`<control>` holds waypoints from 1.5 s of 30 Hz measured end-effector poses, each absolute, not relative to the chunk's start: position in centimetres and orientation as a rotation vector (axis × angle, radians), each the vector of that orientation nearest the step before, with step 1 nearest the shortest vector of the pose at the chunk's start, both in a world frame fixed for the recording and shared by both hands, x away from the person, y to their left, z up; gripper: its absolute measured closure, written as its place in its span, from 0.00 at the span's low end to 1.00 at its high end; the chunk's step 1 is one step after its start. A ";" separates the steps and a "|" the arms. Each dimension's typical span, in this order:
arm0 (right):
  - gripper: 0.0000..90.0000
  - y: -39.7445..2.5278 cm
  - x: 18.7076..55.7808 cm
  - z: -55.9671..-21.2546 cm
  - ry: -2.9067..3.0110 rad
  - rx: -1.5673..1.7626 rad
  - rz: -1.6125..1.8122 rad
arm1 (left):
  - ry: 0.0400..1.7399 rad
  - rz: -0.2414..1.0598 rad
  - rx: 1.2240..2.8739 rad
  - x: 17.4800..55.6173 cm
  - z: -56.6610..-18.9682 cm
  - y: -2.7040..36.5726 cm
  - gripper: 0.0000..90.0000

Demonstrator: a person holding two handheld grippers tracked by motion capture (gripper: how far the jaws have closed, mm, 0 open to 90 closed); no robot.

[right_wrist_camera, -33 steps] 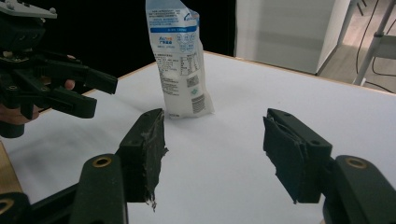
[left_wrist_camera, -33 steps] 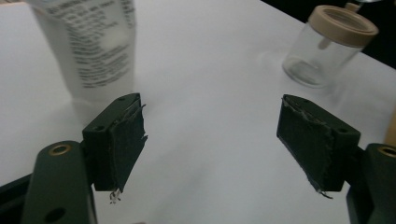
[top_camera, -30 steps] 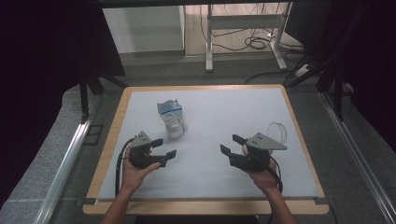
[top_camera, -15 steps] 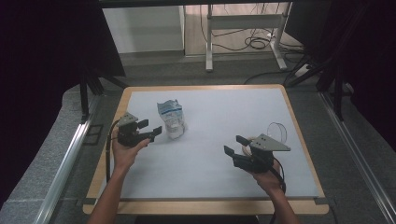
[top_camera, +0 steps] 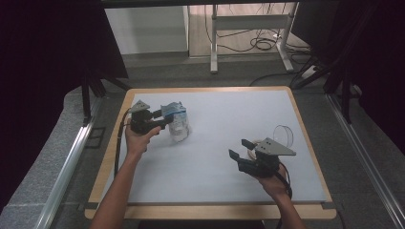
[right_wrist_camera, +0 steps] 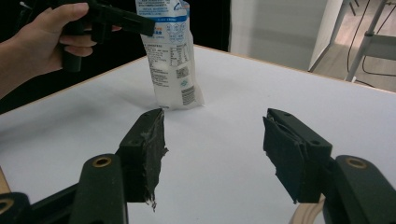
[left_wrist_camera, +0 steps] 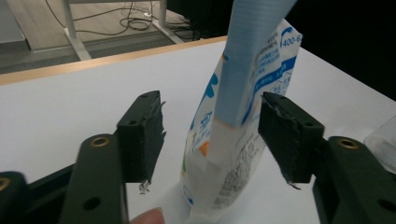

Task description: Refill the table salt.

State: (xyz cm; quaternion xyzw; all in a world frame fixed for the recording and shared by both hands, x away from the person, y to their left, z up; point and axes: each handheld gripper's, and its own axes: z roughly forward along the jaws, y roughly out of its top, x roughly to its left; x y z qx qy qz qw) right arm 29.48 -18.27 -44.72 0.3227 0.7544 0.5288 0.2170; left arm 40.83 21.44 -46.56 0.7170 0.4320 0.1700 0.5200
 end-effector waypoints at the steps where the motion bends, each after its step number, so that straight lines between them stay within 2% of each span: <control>1: 0.44 -18.3 29.4 -44.7 2.087 0.895 1.462 | 1.022 0.395 1.723 41.0 -46.6 21.3 0.48; 5: 0.44 -18.6 29.4 -44.7 2.078 0.905 1.459 | 0.979 0.376 1.742 41.4 -46.9 20.6 0.60; 6: 0.44 -18.7 29.4 -44.7 2.072 0.913 1.455 | 0.983 0.377 1.747 41.5 -46.9 20.4 0.73; 10: 0.44 -18.8 29.3 -44.7 2.070 0.914 1.453 | 0.959 0.343 1.738 41.7 -47.1 20.5 0.84; 13: 0.44 -18.7 29.3 -44.7 2.070 0.914 1.453 | 0.951 0.345 1.740 41.7 -47.2 20.6 0.84; 14: 0.44 -18.7 29.3 -44.7 2.071 0.911 1.449 | 0.958 0.336 1.737 41.7 -47.3 20.6 0.78; 15: 0.44 -18.7 29.3 -44.7 2.071 0.911 1.449 | 0.960 0.334 1.739 41.7 -47.3 20.7 0.78; 16: 0.44 -18.7 29.3 -44.7 2.073 0.911 1.447 | 0.952 0.332 1.757 41.8 -47.6 20.6 0.73; 18: 0.44 -18.7 29.3 -44.8 2.072 0.912 1.448 | 0.947 0.335 1.756 41.8 -47.8 20.6 0.71; 20: 0.44 -18.6 29.3 -44.8 2.074 0.909 1.444 | 0.948 0.335 1.748 41.7 -47.9 20.7 0.79; 23: 0.44 -18.6 29.2 -44.8 2.070 0.909 1.444 | 0.941 0.330 1.748 41.7 -48.0 20.8 0.84; 25: 0.44 -18.6 29.2 -44.8 2.069 0.909 1.444 | 0.947 0.341 1.753 41.7 -48.0 20.8 0.93; 28: 0.44 -18.6 29.3 -44.9 2.073 0.909 1.437 | 0.937 0.348 1.746 41.6 -48.0 20.9 0.97; 45: 0.44 -18.5 29.0 -44.7 2.051 0.894 1.436 | 0.898 0.375 1.698 41.1 -46.8 19.8 1.00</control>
